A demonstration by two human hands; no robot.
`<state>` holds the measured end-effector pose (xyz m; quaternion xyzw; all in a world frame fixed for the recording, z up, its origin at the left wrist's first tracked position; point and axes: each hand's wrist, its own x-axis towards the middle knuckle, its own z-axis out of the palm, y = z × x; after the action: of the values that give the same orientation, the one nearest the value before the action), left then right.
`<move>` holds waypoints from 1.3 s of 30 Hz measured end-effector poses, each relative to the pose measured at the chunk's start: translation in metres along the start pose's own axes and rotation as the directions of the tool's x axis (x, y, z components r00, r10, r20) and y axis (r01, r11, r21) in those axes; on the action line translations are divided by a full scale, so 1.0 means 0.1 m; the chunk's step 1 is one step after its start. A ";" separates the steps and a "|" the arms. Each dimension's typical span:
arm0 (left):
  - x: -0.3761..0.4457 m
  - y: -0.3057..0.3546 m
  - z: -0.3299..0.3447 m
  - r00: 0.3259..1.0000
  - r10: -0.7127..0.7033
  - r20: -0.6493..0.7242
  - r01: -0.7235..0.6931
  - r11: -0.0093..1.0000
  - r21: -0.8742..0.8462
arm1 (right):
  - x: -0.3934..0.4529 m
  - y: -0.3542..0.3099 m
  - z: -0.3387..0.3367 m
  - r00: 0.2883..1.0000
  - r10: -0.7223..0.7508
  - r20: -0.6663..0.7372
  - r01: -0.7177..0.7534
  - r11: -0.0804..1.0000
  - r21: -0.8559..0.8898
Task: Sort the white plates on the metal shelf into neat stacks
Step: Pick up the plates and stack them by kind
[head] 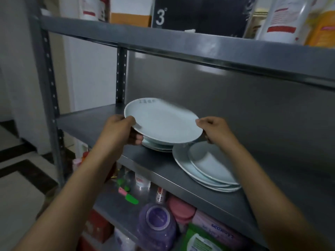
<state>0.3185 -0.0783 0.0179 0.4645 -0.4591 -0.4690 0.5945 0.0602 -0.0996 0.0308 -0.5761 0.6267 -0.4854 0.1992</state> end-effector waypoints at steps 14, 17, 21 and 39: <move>0.44 -0.32 0.07 0.989 -0.144 -0.046 0.139 0.986 -0.088 | 0.09 0.21 0.02 0.993 -0.014 -0.114 0.004 0.996 -0.087; 0.46 -0.34 0.09 0.990 -0.138 -0.039 0.135 0.988 -0.076 | 0.05 0.19 -0.01 0.993 -0.012 -0.119 0.002 0.996 -0.085; 0.46 -0.40 0.10 0.987 -0.159 -0.027 0.156 0.985 -0.075 | -0.03 0.18 -0.07 0.991 -0.011 -0.131 0.002 0.997 -0.074; 0.29 -0.65 0.00 0.966 0.229 -0.118 -0.072 0.679 0.730 | -0.62 0.26 -0.29 0.978 0.007 -0.207 -0.015 0.999 -0.036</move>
<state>0.3141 -0.1153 -0.0426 0.6651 -0.5807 -0.1516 0.4444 0.0385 -0.0348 0.0027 -0.5225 0.6564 -0.5297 0.1246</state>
